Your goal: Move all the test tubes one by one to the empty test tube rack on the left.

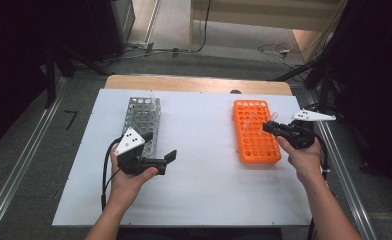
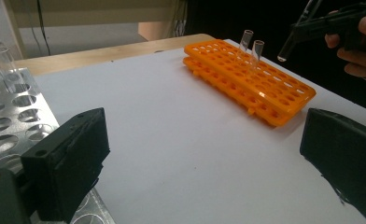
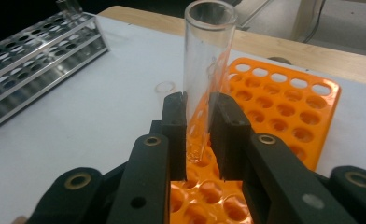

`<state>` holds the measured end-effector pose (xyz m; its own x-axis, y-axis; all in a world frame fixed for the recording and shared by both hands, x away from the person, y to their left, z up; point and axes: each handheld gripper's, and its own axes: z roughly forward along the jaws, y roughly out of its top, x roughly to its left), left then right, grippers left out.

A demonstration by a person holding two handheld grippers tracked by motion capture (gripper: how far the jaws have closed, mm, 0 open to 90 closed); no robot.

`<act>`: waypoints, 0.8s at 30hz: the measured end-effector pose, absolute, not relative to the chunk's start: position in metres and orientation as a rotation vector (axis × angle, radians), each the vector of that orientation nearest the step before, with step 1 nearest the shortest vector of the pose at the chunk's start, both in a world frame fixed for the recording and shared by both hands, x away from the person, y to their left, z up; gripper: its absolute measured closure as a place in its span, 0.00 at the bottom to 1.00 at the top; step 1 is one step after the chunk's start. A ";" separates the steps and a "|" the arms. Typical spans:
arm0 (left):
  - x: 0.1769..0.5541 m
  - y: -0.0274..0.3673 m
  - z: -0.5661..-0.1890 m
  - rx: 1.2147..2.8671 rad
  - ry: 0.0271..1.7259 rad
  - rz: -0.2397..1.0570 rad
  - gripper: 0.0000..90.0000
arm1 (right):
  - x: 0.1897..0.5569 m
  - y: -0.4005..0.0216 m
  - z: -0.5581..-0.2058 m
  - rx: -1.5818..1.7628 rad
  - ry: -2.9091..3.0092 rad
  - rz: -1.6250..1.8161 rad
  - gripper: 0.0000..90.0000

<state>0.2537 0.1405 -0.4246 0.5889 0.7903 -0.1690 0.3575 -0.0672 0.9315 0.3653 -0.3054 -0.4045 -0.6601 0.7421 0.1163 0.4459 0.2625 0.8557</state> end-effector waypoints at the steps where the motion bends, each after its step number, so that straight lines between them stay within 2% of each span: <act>1: 0.254 0.140 -0.425 1.666 0.965 0.466 0.02 | 0.362 -0.304 -0.405 1.079 2.236 1.352 0.83; 10: 0.253 0.136 -0.424 1.670 0.955 0.463 0.02 | 0.338 -0.294 -0.408 1.014 2.280 1.399 0.83; 24: 0.250 0.122 -0.422 1.690 0.913 0.441 0.02 | 0.310 -0.256 -0.412 0.875 2.390 1.422 0.83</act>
<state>0.2504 0.1215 -0.4221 0.6323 0.7581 -0.1596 0.3457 -0.0917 0.9339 0.3105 -0.2561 -0.4125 -0.7968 0.5950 0.1050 0.3761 0.3525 0.8569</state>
